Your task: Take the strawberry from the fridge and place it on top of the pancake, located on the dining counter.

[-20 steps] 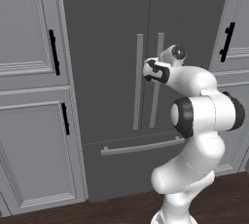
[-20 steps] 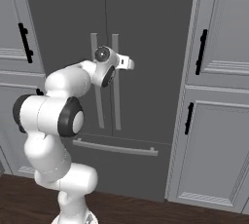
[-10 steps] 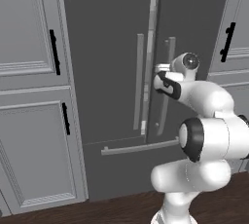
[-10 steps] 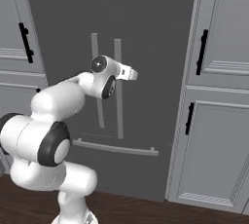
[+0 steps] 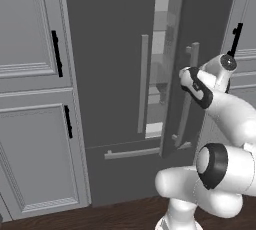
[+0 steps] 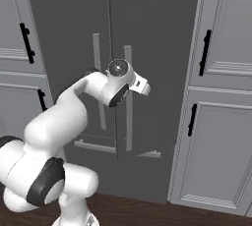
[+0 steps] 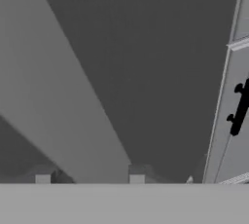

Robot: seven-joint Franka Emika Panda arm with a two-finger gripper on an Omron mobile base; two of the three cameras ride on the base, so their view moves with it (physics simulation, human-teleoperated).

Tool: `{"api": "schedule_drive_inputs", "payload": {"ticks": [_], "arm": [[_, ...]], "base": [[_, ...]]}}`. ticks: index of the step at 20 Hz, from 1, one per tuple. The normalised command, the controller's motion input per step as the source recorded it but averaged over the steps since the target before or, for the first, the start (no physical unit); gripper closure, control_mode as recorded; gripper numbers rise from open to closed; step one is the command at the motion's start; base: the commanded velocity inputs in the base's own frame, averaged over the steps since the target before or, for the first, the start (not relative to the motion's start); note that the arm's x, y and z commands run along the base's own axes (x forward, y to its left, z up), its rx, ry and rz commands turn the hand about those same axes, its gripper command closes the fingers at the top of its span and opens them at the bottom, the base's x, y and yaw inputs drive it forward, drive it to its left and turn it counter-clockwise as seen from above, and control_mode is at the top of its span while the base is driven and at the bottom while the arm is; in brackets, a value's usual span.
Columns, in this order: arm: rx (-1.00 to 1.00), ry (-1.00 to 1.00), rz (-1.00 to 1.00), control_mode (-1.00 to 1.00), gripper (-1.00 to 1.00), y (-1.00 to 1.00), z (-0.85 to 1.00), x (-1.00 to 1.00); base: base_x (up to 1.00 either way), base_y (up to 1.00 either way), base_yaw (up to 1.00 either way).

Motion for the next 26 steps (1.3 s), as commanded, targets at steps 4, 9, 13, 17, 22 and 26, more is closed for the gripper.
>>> {"api": "schedule_drive_inputs", "payload": {"ticks": [4, 9, 13, 17, 22, 26], "arm": [[0.24, 0.10, 0.00, -1.00, 1.00, -1.00, -0.02, -0.94], [0.24, -0.05, 0.00, -1.00, 1.00, -1.00, -0.12, -0.99], [-0.01, -0.03, -0.01, -1.00, -1.00, -0.37, 0.15, -0.99], [-0.37, 0.07, 0.00, -1.00, -1.00, 0.88, 0.85, -0.94], [-0.62, 0.41, 0.00, -1.00, -1.00, 1.00, 0.31, -0.11], [-0.81, 0.54, 0.10, -1.00, -1.00, 1.00, -0.27, 0.09]], "base": [[0.00, 0.00, 0.00], [0.00, 0.00, 0.00], [0.00, 0.00, 0.00], [0.00, 0.00, 0.00], [0.00, 0.00, 0.00], [0.00, 0.00, 0.00]]}}
